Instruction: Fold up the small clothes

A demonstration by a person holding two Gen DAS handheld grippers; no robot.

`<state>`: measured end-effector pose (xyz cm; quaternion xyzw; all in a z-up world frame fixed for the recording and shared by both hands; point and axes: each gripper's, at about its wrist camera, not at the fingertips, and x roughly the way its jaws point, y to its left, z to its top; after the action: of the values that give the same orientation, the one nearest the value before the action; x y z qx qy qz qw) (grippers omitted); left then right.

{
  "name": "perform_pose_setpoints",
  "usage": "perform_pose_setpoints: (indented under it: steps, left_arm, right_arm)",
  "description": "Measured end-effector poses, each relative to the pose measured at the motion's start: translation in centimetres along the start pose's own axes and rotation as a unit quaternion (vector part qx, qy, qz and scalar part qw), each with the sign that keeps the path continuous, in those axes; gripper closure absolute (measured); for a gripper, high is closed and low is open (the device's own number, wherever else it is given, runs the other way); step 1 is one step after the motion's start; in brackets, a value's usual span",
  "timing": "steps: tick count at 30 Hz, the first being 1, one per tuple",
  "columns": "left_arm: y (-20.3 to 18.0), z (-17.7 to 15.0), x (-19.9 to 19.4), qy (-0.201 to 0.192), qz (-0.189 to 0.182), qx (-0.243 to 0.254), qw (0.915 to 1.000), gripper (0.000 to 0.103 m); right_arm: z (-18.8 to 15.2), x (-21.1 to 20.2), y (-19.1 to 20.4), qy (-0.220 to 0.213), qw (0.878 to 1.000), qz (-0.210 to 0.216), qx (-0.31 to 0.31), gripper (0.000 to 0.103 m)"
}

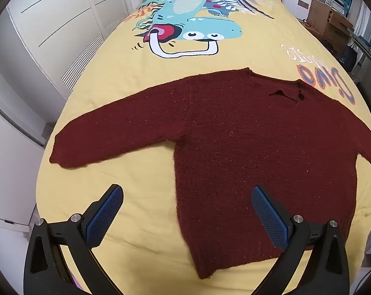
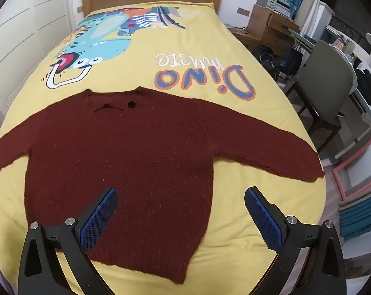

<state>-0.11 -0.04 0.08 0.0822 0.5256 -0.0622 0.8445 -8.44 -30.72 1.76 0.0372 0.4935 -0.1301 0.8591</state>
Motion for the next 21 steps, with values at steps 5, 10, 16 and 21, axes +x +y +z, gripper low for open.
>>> perform_pose_setpoints:
  steps: [5,10,16,21]
  left_arm:
    - [0.0,-0.2,-0.4,-0.007,-0.002,0.003,1.0000,0.001]
    - [-0.5,0.2,-0.3,-0.004,0.004,0.008,1.0000,0.001]
    - [-0.7,0.2,-0.3,-0.005,0.004,0.012,0.9999,0.001]
    - [-0.9,0.1,-0.4,-0.002,-0.001,0.014,0.9999,0.001]
  right_arm:
    - [0.1,-0.1,0.1,0.000,1.000,0.001,0.004,0.001]
    - [-0.5,0.4,0.0,0.001,1.000,-0.001,0.000,0.001]
    - [-0.2,0.1,0.1,0.004,1.000,-0.005,-0.003,0.001]
    - [-0.3,0.1,0.1,0.003,1.000,-0.006,-0.002,0.001]
